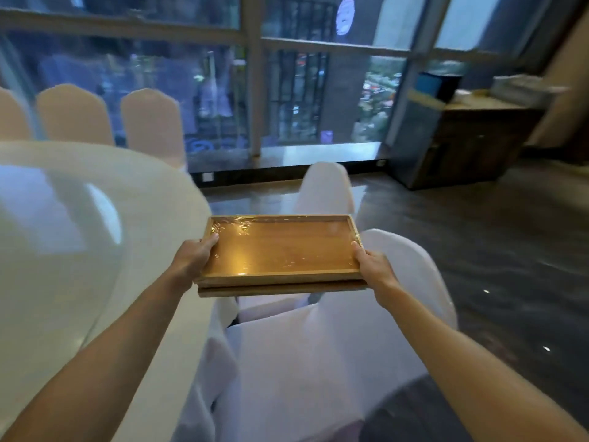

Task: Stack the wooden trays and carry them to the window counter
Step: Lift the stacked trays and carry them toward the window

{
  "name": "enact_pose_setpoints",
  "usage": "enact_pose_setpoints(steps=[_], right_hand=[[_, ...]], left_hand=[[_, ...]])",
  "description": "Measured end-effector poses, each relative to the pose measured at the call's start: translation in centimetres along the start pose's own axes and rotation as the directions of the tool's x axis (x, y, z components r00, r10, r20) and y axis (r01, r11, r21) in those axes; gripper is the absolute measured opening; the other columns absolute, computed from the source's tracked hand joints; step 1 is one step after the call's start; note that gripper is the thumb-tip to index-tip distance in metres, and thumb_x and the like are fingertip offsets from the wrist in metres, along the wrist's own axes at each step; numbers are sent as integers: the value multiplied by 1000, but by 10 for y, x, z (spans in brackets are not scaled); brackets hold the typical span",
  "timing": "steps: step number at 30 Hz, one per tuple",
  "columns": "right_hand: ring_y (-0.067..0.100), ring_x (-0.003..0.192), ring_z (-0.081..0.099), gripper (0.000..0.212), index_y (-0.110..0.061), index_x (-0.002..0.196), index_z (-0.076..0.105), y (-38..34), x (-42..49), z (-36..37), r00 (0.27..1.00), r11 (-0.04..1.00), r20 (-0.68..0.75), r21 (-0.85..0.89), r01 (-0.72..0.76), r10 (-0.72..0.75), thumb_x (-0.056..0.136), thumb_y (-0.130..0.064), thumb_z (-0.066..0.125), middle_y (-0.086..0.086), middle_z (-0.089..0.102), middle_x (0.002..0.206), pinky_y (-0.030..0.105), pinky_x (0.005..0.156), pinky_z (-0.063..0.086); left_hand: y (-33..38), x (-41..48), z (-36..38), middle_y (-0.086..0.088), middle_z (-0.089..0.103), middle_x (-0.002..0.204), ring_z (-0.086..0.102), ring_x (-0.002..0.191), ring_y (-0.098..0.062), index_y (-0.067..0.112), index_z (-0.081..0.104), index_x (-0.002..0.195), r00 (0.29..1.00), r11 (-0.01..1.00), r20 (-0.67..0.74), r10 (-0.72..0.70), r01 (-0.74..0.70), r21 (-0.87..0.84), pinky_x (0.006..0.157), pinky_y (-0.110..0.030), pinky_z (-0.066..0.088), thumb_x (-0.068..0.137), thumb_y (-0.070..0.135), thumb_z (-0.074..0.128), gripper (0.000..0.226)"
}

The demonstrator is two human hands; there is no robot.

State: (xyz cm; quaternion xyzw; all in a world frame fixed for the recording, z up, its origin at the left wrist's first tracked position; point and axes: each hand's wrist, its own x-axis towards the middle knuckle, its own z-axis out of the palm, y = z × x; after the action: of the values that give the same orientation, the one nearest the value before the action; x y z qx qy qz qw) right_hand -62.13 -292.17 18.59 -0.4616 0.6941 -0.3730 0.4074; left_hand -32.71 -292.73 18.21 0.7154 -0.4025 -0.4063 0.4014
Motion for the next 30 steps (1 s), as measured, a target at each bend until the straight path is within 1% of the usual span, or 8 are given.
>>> enact_pose_setpoints(steps=[3,5,7,9,12,16,22,30], right_hand=[[21,86,51,46,1,113,60,13,-13,-68,992,998,-123,57,-32,39,93,-37,43,16,60,100,43,89,45],[21,85,49,45,3,116,59,26,-16,-116,977,993,-202,108,-49,70,92,-33,46,18,62,102,37,78,42],[22,83,48,45,9,111,59,41,-18,-164,954,987,-284,151,-60,101,91,-30,49,17,59,95,29,70,36],[22,82,47,44,12,107,60,56,-19,-212,927,981,-351,180,-69,129,91,-29,51,12,54,91,29,65,33],[22,86,47,43,11,109,57,85,-16,-286,896,968,-403,234,-95,185,91,-27,51,12,53,93,28,73,32],[24,90,49,44,6,111,57,117,-8,-386,855,965,-470,232,-119,219,91,-32,50,12,54,97,32,76,34],[22,87,48,35,-1,97,56,150,10,-507,805,968,-554,231,-99,215,90,-36,50,11,53,95,30,73,32],[25,101,50,51,4,119,53,186,88,-601,765,950,-584,288,-118,272,90,-38,48,14,55,112,32,80,34]], left_hand=[[39,-11,59,-18,60,113,56,97,-30,-7,54,120,992,999,124,30,-32,12,84,-38,43,92,36,48,52],[64,-22,104,-21,61,120,57,104,-34,-7,57,118,979,998,197,56,-58,5,94,-42,44,90,36,51,52],[85,-35,152,-19,63,111,59,100,-34,-8,59,113,964,996,253,84,-87,-1,86,-39,47,89,34,54,49],[104,-50,202,-18,61,100,56,87,-28,-4,64,102,944,993,307,119,-120,-16,77,-33,43,88,33,56,39],[128,-76,281,-17,60,87,54,71,-24,4,61,72,921,990,364,139,-137,-29,74,-32,39,86,31,58,30],[161,-115,384,-11,57,71,50,57,-20,9,56,61,897,988,414,154,-153,-36,56,-29,38,86,30,59,33],[214,-157,507,-6,49,59,44,51,-17,12,50,58,843,974,501,197,-225,-5,47,-25,31,86,26,56,33],[271,-142,639,-4,55,64,48,55,-15,11,56,67,808,958,545,225,-287,30,49,-25,33,85,28,57,25]])
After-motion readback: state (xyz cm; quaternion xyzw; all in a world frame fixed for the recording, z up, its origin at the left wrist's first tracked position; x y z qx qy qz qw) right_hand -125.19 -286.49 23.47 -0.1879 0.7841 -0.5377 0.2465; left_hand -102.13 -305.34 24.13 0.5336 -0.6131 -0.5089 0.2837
